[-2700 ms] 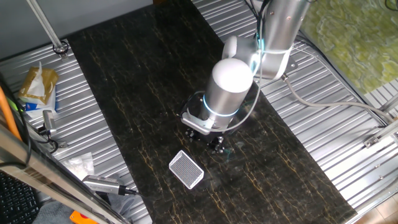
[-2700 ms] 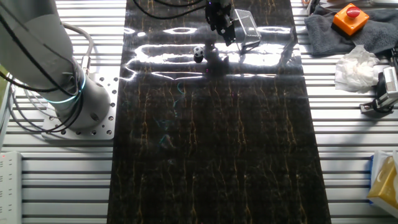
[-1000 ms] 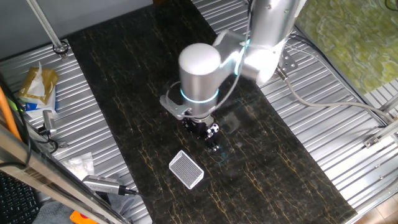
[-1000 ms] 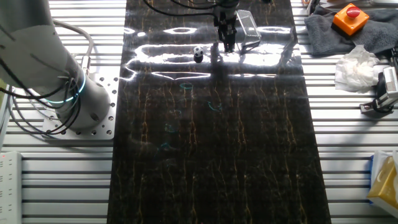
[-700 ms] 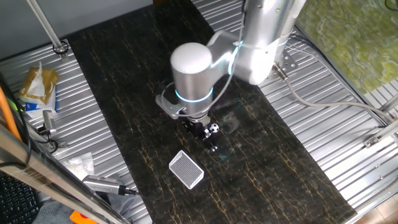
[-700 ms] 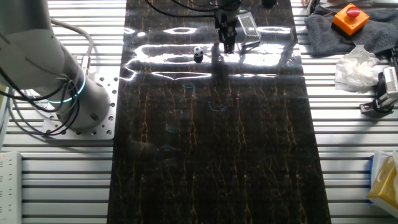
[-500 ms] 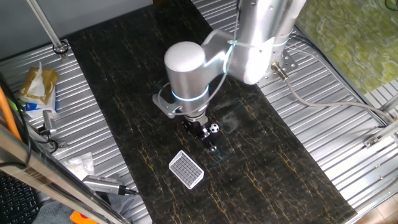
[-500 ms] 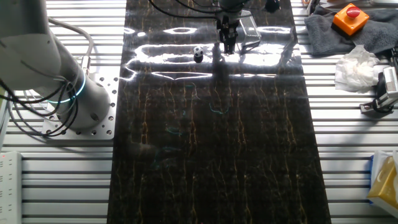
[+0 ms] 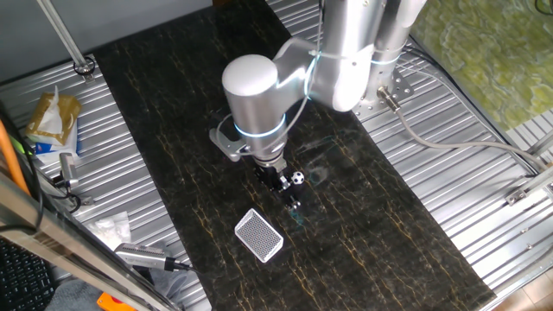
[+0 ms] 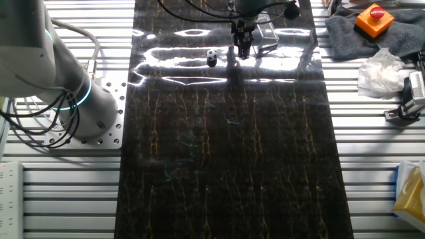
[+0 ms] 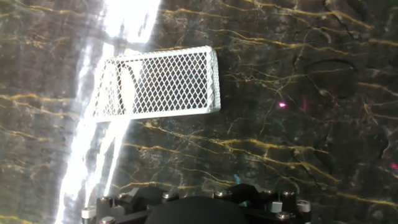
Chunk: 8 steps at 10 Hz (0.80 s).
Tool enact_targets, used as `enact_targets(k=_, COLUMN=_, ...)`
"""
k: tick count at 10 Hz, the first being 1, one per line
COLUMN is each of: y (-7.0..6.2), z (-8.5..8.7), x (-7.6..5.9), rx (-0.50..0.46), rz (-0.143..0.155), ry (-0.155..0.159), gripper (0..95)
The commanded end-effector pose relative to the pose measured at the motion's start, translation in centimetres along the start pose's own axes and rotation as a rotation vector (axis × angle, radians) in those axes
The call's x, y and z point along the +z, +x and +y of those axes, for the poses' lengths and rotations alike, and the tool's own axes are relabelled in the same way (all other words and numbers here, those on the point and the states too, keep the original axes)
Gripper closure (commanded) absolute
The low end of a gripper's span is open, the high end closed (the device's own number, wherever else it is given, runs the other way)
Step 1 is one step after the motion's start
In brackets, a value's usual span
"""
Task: Push the soccer ball into the goal
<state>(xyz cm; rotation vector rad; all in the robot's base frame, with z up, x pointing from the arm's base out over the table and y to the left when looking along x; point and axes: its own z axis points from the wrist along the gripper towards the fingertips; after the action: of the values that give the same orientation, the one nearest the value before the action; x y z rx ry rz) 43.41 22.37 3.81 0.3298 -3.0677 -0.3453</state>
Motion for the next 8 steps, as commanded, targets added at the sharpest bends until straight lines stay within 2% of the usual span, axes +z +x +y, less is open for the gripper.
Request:
enact_targets(k=1, y=0.16, z=-0.07, x=-0.1, rx=0.015, rz=0.003, ry=-0.022, gripper=0.0)
enact_targets(k=4, y=0.24, z=-0.06, x=-0.15, rx=0.024, rz=0.008, ry=-0.035, gripper=0.0)
enact_targets(k=8, y=0.79, z=-0.04, x=-0.44, rx=0.066, rz=0.019, ry=-0.08, gripper=0.0)
